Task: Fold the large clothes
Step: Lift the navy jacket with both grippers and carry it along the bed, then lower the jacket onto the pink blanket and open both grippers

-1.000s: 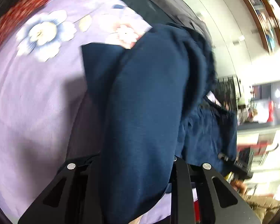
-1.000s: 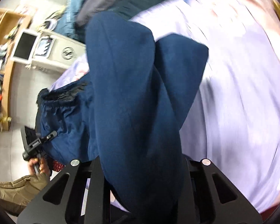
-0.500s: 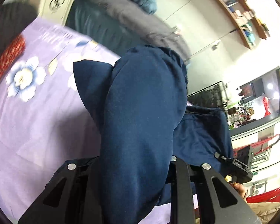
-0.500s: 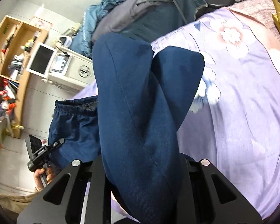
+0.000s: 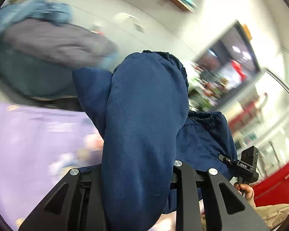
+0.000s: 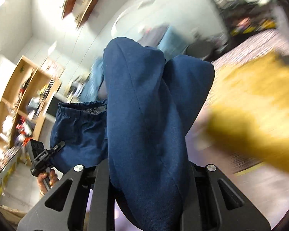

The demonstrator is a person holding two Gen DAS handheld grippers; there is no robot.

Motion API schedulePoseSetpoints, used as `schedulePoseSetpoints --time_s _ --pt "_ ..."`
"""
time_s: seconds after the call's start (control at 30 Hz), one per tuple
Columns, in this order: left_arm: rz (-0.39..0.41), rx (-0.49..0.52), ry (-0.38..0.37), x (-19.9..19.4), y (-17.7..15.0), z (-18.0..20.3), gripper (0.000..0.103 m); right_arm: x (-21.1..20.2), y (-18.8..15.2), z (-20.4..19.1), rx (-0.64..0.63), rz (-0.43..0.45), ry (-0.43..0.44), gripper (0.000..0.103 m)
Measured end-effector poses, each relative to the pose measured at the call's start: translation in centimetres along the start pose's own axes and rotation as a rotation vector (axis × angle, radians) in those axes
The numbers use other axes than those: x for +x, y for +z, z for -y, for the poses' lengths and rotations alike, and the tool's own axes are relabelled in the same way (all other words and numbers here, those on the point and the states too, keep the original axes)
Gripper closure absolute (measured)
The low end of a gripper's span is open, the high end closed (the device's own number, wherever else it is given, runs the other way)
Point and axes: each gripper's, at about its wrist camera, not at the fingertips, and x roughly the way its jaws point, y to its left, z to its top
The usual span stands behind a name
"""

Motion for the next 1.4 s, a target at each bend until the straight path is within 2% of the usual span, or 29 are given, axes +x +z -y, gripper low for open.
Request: schedulePoseSetpoints --time_s 0.13,0.2,0.27,0.3,0.37,0.43,0.5,0.57,0.63,0.67,0.7,0.8,0.83,0.9,1.0,1.07,1.13,1.23,1.33,1.4 --pt "-0.081 0.064 -0.144 10.4 1.9 7.6 0.08 -10.4 3.7 6.8 0.046 0.169 -0.117 0.083" --pt "-0.136 0.089 -0.195 16.2 2.5 10.9 0.08 -13.7 4.2 9.7 0.093 0.228 -0.16 0.083" --pt "-0.189 0.097 -0.234 20.6 2.5 12.5 0.08 -16.9 4.1 12.9 0.155 0.288 -0.206 0.083" --pt "-0.227 0.119 -0.223 23.6 2.0 13.7 0.08 -18.4 3.7 14.7 0.19 0.31 -0.234 0.083" --pt "-0.301 0.101 -0.22 27.6 1.4 14.0 0.08 -19.9 3.0 17.9 0.276 0.323 -0.258 0.083" --pt "-0.37 0.089 -0.186 31.3 -0.3 13.3 0.08 -21.0 1.8 21.1 0.338 0.313 -0.289 0.082" --pt "-0.403 0.067 -0.096 34.0 -1.6 11.3 0.08 -20.8 -0.1 24.7 0.424 0.283 -0.297 0.082" --pt "-0.419 0.0 -0.039 35.3 -2.0 8.3 0.078 -20.6 -2.1 28.4 0.528 0.293 -0.276 0.08" --pt "-0.449 -0.108 -0.05 36.2 -2.3 5.3 0.076 -20.6 -3.5 31.5 0.6 0.317 -0.265 0.078" --pt "-0.468 -0.134 -0.064 36.7 -2.5 4.4 0.074 -20.3 -4.2 33.1 0.644 0.325 -0.25 0.076" --pt "-0.475 -0.105 -0.054 37.1 -2.5 4.2 0.071 -19.9 -4.7 34.2 0.685 0.331 -0.228 0.075" --pt "-0.478 0.032 0.026 38.0 -2.1 5.5 0.059 -18.9 -4.8 35.3 0.682 0.324 -0.257 0.072" --pt "-0.48 0.038 0.037 38.3 -2.0 5.5 0.057 -18.8 -4.9 35.4 0.694 0.327 -0.252 0.071" --pt "-0.476 0.018 0.054 38.7 -2.1 5.2 0.043 -19.1 -5.3 36.3 0.731 0.339 -0.224 0.07" --pt "-0.472 -0.012 0.096 39.2 -2.3 4.4 0.026 -19.3 -6.1 36.7 0.736 0.342 -0.239 0.064" --pt "-0.468 -0.05 0.115 38.8 -2.7 3.8 0.022 -19.2 -6.2 37.5 0.772 0.351 -0.241 0.049" --pt "-0.453 -0.085 0.102 38.3 -2.9 3.3 0.022 -18.8 -6.4 38.2 0.829 0.368 -0.2 0.047" --pt "-0.439 -0.109 0.105 37.3 -2.4 3.0 0.018 -18.7 -6.1 38.0 0.839 0.371 -0.199 0.04" --pt "-0.386 -0.128 0.101 34.6 -1.1 2.4 0.015 -18.9 -5.3 37.2 0.835 0.354 -0.257 0.033" --pt "-0.337 -0.129 0.128 32.7 0.0 1.9 0.012 -19.3 -4.9 36.3 0.821 0.364 -0.297 0.028"
